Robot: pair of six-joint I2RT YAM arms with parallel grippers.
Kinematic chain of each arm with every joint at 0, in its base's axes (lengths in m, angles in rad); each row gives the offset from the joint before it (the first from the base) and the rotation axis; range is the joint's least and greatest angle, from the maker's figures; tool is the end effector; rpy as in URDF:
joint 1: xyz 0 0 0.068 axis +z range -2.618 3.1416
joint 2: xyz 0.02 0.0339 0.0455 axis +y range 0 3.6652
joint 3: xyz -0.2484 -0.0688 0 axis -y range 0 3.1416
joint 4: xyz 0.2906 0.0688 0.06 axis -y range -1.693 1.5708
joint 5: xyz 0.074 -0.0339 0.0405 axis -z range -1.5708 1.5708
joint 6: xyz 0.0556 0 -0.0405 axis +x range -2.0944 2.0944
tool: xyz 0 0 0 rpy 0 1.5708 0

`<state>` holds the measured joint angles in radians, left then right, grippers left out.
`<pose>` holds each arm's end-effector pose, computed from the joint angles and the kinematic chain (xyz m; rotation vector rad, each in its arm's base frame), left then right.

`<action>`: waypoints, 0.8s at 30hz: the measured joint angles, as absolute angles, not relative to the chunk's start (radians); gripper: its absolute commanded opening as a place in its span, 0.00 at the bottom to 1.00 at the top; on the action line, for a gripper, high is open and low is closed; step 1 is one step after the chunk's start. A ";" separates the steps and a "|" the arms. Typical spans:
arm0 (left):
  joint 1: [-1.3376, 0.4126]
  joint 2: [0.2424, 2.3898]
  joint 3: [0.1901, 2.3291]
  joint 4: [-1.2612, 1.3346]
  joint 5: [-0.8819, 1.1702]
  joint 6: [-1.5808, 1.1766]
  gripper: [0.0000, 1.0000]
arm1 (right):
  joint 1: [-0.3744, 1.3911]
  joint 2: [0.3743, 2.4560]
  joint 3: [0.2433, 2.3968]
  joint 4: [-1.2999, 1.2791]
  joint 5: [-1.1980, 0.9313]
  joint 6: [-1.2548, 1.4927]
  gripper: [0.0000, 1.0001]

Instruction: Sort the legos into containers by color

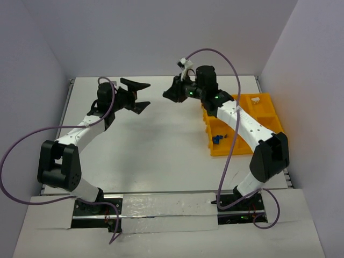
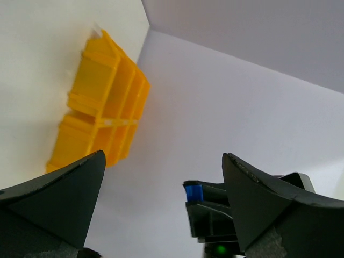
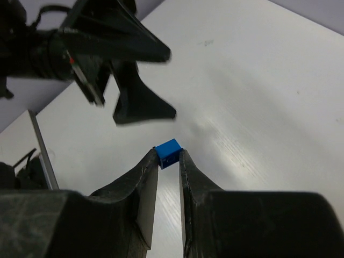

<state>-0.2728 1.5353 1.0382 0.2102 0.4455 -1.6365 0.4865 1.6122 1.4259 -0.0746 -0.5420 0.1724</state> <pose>0.3925 -0.1347 0.2408 -1.0931 1.9356 -1.6241 0.3795 0.2332 0.3354 -0.6825 1.7739 0.9506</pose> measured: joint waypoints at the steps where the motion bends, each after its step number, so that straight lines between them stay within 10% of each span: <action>1: -0.259 1.531 1.040 0.194 0.436 -1.595 0.99 | 0.461 1.589 1.412 -0.104 -0.559 0.159 0.00; 17: -0.239 1.487 1.311 -0.150 0.246 -0.587 0.99 | 0.012 1.364 1.206 -0.890 -0.539 -0.441 0.09; 24: -0.241 1.487 1.311 -0.226 0.254 -0.487 0.99 | 0.009 1.474 1.206 -0.962 -0.467 -0.476 0.46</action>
<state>-0.2405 1.4872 1.3109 -0.2258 0.2541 -0.4867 0.0086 1.4745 1.2060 -0.9624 -0.4669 -0.4757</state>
